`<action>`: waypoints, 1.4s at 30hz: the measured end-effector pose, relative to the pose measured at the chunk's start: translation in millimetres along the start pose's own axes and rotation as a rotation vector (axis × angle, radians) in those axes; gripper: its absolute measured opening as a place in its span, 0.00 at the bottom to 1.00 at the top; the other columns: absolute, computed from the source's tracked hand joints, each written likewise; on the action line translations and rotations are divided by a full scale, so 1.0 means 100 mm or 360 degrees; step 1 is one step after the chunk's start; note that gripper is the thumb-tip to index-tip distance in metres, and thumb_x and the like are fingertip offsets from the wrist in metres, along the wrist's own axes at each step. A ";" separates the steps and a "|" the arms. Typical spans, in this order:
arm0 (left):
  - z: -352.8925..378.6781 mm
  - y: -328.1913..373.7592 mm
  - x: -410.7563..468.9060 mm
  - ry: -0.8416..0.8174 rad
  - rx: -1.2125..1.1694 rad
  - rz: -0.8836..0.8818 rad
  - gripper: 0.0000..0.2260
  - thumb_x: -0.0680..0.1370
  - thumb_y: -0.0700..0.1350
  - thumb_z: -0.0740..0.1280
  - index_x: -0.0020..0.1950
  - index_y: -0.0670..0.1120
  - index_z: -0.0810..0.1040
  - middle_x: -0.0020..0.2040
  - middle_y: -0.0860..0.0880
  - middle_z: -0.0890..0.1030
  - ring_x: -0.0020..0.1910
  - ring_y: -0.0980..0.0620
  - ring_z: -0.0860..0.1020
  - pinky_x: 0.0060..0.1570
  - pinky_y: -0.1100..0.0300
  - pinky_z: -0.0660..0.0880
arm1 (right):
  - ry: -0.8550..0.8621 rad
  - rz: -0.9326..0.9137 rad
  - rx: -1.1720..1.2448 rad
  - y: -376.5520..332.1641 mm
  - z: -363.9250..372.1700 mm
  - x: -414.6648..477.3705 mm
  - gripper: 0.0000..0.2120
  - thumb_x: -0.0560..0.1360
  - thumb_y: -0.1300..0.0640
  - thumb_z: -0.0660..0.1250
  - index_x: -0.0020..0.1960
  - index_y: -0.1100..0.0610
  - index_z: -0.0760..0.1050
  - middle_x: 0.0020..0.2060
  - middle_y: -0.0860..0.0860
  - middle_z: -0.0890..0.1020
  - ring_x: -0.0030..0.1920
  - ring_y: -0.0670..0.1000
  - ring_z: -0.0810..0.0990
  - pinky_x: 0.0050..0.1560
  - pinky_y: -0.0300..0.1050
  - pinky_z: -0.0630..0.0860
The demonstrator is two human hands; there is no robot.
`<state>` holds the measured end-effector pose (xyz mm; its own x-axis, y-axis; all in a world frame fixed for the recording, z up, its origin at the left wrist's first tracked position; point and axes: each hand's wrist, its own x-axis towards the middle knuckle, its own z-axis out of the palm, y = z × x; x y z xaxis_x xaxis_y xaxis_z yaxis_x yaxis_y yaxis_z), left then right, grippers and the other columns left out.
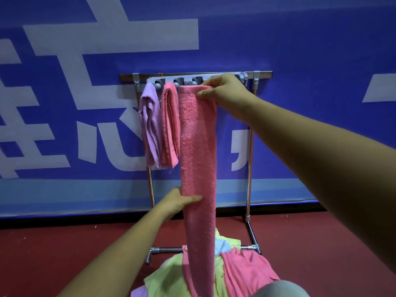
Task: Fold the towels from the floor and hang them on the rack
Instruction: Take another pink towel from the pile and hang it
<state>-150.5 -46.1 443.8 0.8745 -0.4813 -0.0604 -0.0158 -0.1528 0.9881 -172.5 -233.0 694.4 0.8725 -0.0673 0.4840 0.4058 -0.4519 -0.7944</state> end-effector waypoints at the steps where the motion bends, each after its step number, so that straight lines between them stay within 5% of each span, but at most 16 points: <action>1: 0.01 -0.09 0.00 -0.0010 -0.0020 -0.0051 0.12 0.71 0.40 0.76 0.53 0.41 0.83 0.48 0.44 0.86 0.50 0.45 0.84 0.54 0.54 0.80 | 0.0073 0.0014 -0.0022 0.02 -0.03 0.01 0.04 0.74 0.64 0.72 0.42 0.57 0.82 0.32 0.47 0.79 0.31 0.40 0.75 0.35 0.34 0.73; 5: -0.16 -0.17 0.00 -0.0012 -0.0190 -0.0101 0.25 0.63 0.47 0.80 0.55 0.37 0.82 0.51 0.40 0.85 0.50 0.44 0.83 0.56 0.54 0.79 | 0.0337 0.0129 -0.0171 0.24 -0.22 0.03 0.03 0.74 0.64 0.71 0.47 0.62 0.83 0.35 0.52 0.79 0.33 0.44 0.74 0.35 0.38 0.72; 8: -0.44 0.04 0.05 0.0005 -0.0330 -0.0042 0.27 0.60 0.47 0.81 0.56 0.36 0.82 0.50 0.39 0.85 0.46 0.47 0.82 0.50 0.56 0.78 | 0.0550 0.0317 -0.0258 0.60 -0.38 0.03 0.05 0.71 0.62 0.71 0.37 0.61 0.80 0.33 0.54 0.79 0.33 0.49 0.75 0.36 0.43 0.72; 12: -0.73 0.59 0.08 0.0023 -0.0426 0.0134 0.05 0.74 0.40 0.72 0.47 0.40 0.86 0.42 0.44 0.86 0.37 0.53 0.83 0.39 0.63 0.80 | 0.0716 0.0654 -0.0335 1.15 -0.46 -0.07 0.07 0.68 0.59 0.69 0.39 0.64 0.79 0.31 0.57 0.74 0.33 0.52 0.73 0.33 0.45 0.71; 14: -0.82 0.89 0.04 -0.0014 -0.0408 0.0198 0.07 0.76 0.39 0.67 0.47 0.40 0.85 0.40 0.45 0.86 0.36 0.52 0.83 0.38 0.61 0.81 | 0.0610 0.0852 -0.0462 1.33 -0.40 -0.19 0.07 0.69 0.59 0.70 0.42 0.62 0.76 0.33 0.59 0.76 0.33 0.55 0.76 0.33 0.48 0.75; 19: -0.82 1.49 -0.07 -0.0256 -0.0474 0.0271 0.23 0.63 0.47 0.78 0.55 0.41 0.81 0.39 0.45 0.84 0.36 0.50 0.83 0.38 0.58 0.81 | -0.0173 0.1152 -0.0875 1.44 -0.05 -0.49 0.07 0.73 0.60 0.70 0.41 0.62 0.74 0.31 0.58 0.76 0.29 0.54 0.75 0.30 0.44 0.75; 22: -0.75 1.67 -0.04 -0.0367 -0.0409 0.0191 0.31 0.56 0.46 0.83 0.56 0.41 0.79 0.40 0.45 0.84 0.37 0.49 0.83 0.38 0.57 0.81 | -0.0329 0.0897 -0.0727 1.33 0.14 -0.49 0.05 0.73 0.59 0.69 0.42 0.61 0.79 0.36 0.57 0.80 0.35 0.53 0.77 0.39 0.46 0.75; 26: -0.63 1.76 0.07 -0.0414 -0.0249 0.0148 0.12 0.71 0.41 0.69 0.54 0.42 0.80 0.40 0.47 0.83 0.37 0.52 0.82 0.42 0.59 0.80 | -0.0579 0.0611 0.0678 0.86 0.30 -0.37 0.16 0.81 0.47 0.63 0.58 0.59 0.79 0.49 0.54 0.84 0.49 0.50 0.81 0.53 0.45 0.75; 29: -0.58 1.81 0.11 -0.0501 -0.0206 0.0189 0.08 0.74 0.40 0.67 0.51 0.43 0.83 0.42 0.47 0.84 0.39 0.52 0.82 0.44 0.60 0.80 | -0.0762 0.0490 0.0690 0.64 0.36 -0.28 0.19 0.78 0.46 0.66 0.60 0.59 0.80 0.54 0.58 0.82 0.53 0.57 0.78 0.60 0.52 0.72; 31: -0.57 1.85 0.10 -0.0533 -0.0179 0.0207 0.10 0.74 0.40 0.66 0.50 0.44 0.85 0.43 0.48 0.85 0.40 0.53 0.82 0.43 0.61 0.80 | -0.0757 0.0433 0.0510 0.59 0.33 -0.26 0.12 0.78 0.49 0.67 0.53 0.57 0.83 0.49 0.57 0.82 0.48 0.55 0.79 0.55 0.51 0.74; 34: -0.63 1.82 0.18 -0.0510 -0.0127 0.0165 0.19 0.73 0.42 0.68 0.63 0.41 0.80 0.56 0.42 0.82 0.50 0.48 0.81 0.52 0.59 0.79 | -0.0720 0.0366 0.0283 0.49 0.24 -0.27 0.13 0.80 0.57 0.67 0.37 0.56 0.79 0.31 0.48 0.79 0.33 0.46 0.76 0.40 0.40 0.73; 37: -0.66 1.72 0.23 -0.0558 0.0036 -0.0031 0.23 0.70 0.48 0.75 0.60 0.38 0.76 0.53 0.44 0.74 0.48 0.42 0.72 0.52 0.54 0.74 | -0.0677 0.0331 0.0266 0.48 0.14 -0.23 0.12 0.79 0.61 0.67 0.37 0.58 0.73 0.28 0.48 0.77 0.30 0.45 0.74 0.34 0.38 0.71; 40: -0.61 1.60 0.18 -0.0730 0.0106 -0.0125 0.07 0.75 0.44 0.70 0.47 0.40 0.80 0.43 0.45 0.81 0.40 0.50 0.80 0.43 0.59 0.78 | -0.0562 0.0343 0.0391 0.50 0.03 -0.19 0.11 0.80 0.63 0.66 0.38 0.59 0.73 0.29 0.50 0.76 0.28 0.45 0.74 0.31 0.37 0.71; 42: -0.61 1.53 0.22 -0.0742 0.0065 -0.0036 0.15 0.74 0.45 0.72 0.56 0.37 0.79 0.49 0.44 0.82 0.45 0.50 0.81 0.49 0.57 0.79 | -0.0491 0.0397 0.0501 0.57 -0.03 -0.18 0.13 0.80 0.64 0.64 0.37 0.60 0.71 0.27 0.50 0.75 0.26 0.45 0.74 0.29 0.36 0.72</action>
<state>-104.0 -27.0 602.3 0.5640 -0.8124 -0.1481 -0.0267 -0.1972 0.9800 -166.2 -260.5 641.3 0.9739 0.1482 0.1722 0.1957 -0.1620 -0.9672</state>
